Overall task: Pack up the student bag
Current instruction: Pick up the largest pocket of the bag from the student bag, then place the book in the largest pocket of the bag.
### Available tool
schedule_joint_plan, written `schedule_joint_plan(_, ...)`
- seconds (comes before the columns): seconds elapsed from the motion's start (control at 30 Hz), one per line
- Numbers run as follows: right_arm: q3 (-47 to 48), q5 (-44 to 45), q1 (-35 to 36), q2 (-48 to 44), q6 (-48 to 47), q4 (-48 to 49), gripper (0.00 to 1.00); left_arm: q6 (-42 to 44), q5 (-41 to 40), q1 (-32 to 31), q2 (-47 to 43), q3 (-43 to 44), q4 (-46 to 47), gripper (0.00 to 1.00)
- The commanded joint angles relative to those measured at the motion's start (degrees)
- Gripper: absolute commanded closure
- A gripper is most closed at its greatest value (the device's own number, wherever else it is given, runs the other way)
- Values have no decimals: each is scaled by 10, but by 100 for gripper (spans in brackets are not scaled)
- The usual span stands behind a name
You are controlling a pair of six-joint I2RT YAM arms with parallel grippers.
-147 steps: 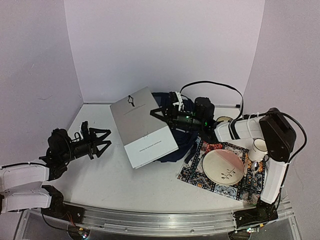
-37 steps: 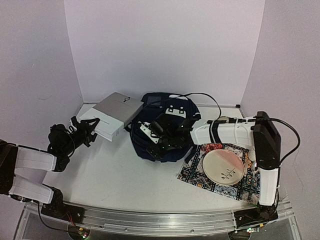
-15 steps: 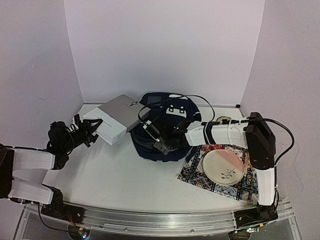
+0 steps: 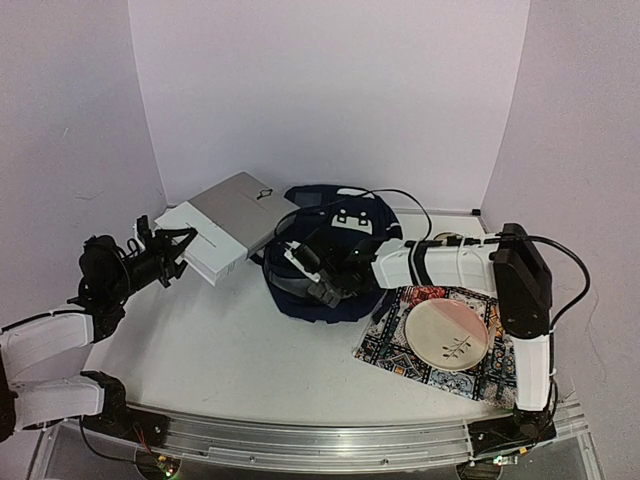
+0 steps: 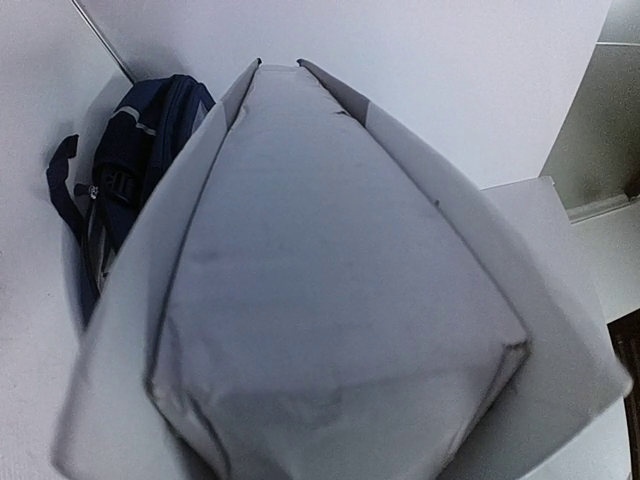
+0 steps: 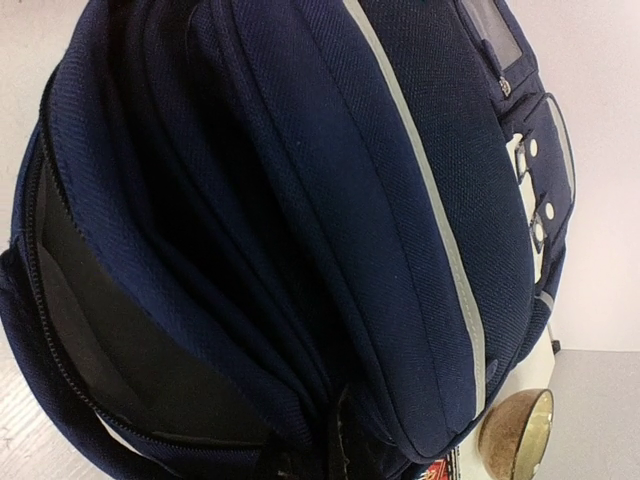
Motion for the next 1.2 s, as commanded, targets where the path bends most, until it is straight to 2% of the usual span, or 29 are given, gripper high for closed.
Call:
schedule_joint_plan(0.0, 47, 5, -5, -72, 1, 2, 100, 19, 12, 4, -45, 15, -26, 58)
schedule_joint_plan(0.2, 70, -10, -25, -105, 21, 3, 100, 54, 4, 5, -99, 37, -122, 58)
schedule_joint_plan(0.43, 103, -63, -61, -120, 50, 0, 100, 57, 11, 5, -160, 47, -202, 58)
schedule_joint_plan(0.6, 138, -71, -64, -107, 58, -5, 100, 66, 49, 5, -177, 49, -262, 58)
schedule_joint_plan(0.73, 164, -53, -64, -90, 84, -8, 100, 53, 86, 6, -190, 30, -270, 59)
schedule_joint_plan(1.03, 223, -50, -85, -37, 102, -25, 100, 81, 92, 5, -252, 66, -368, 60)
schedule_joint_plan(1.17, 232, -62, -96, -28, 110, -26, 100, 86, 98, 5, -262, 75, -393, 64)
